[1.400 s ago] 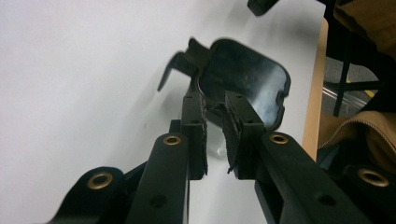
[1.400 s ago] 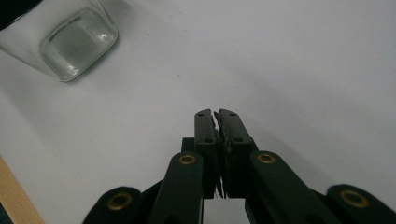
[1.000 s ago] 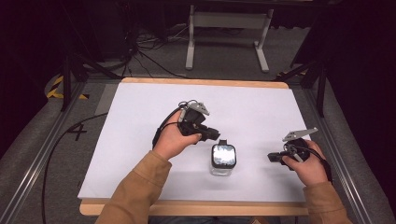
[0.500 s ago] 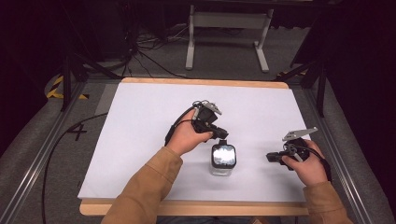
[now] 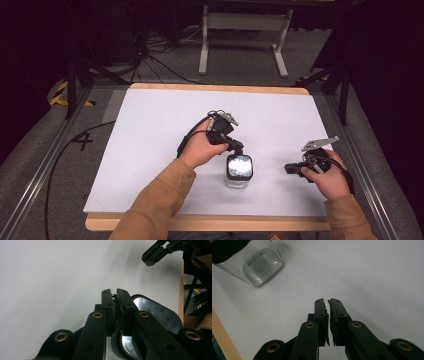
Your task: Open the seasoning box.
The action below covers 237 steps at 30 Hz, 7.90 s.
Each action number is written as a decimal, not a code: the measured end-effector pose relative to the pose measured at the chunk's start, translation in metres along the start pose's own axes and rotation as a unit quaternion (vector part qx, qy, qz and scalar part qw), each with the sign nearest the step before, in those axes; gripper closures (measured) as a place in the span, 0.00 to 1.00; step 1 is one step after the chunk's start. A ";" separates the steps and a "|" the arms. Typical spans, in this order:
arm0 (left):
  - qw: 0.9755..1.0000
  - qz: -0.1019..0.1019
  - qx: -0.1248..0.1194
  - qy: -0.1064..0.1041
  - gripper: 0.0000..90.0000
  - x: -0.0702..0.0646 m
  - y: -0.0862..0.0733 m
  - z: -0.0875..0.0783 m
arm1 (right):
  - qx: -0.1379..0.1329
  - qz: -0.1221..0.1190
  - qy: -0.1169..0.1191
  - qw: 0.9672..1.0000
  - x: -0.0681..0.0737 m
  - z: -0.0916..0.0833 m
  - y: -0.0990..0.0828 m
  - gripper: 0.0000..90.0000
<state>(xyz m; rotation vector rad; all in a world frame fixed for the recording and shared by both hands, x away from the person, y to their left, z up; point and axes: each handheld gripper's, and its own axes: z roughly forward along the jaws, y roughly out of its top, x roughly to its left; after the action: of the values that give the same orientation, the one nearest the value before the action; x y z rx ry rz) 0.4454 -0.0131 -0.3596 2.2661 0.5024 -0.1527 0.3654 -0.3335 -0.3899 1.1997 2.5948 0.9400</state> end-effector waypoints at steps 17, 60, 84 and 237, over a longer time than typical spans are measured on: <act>1.000 -0.028 -0.002 -0.012 0.96 0.004 -0.001 0.000 | 0.002 -0.007 0.000 1.000 0.004 0.001 0.002 0.94; 0.998 -0.051 -0.003 -0.023 0.96 0.009 -0.001 0.001 | -0.012 -0.075 0.033 0.997 0.039 0.012 0.017 1.00; 0.998 -0.059 -0.002 -0.031 0.96 0.011 -0.001 0.001 | -0.021 -0.126 0.074 0.989 0.070 0.017 0.027 1.00; 0.978 -0.119 -0.086 0.148 0.69 0.013 -0.133 -0.123 | -0.139 -0.049 -0.062 0.987 0.005 -0.023 0.047 0.67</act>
<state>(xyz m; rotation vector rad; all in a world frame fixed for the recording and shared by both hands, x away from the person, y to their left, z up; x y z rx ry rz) 0.3979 0.1619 -0.3702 2.0625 0.9098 0.1072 0.3841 -0.3178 -0.3436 1.0143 2.3084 1.1231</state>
